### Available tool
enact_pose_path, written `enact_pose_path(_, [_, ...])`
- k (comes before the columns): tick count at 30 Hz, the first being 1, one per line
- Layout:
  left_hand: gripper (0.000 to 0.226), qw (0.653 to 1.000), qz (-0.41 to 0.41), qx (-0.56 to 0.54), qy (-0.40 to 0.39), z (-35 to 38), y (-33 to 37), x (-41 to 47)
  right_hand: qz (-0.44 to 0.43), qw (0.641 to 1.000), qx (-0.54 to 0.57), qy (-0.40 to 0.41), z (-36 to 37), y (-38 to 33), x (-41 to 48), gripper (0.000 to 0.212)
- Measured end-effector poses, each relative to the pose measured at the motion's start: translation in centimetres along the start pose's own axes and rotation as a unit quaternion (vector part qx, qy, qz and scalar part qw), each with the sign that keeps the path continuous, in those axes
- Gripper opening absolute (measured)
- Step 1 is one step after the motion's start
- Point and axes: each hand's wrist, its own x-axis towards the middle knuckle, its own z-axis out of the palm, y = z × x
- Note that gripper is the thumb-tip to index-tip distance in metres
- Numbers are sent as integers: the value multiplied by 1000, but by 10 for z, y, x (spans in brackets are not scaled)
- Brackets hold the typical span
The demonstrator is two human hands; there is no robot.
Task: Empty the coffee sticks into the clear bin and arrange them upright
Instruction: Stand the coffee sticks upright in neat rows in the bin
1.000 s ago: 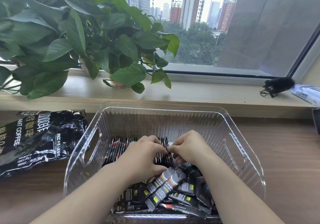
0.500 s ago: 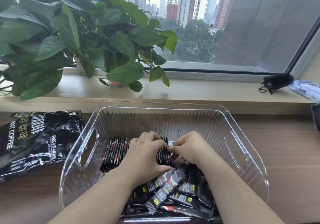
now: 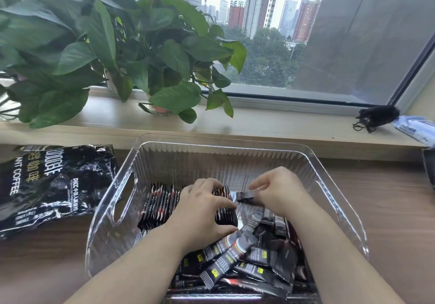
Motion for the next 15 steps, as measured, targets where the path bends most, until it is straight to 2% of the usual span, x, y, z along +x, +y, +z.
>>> enact_pose_path(2, [50,1000,1,3,-4,-1,0,0,-35,994,-88,56,-6,5,4,25])
enact_pose_path(4, [51,1000,2,4,-7,0,0,0,-63,984,-162,44,-1,6,5,29])
enact_pose_path(7, [54,1000,-1,4,-16,0,0,0,-91,961,-261,1,11,2,4,7])
enact_pose_path(11, [50,999,-7,2,-44,0,2,-2,-102,949,-298,5,15,2,6,12])
enact_pose_path(15, [46,997,-3,8,-76,1,4,-2,-93,954,-283,18,15,2,5,14])
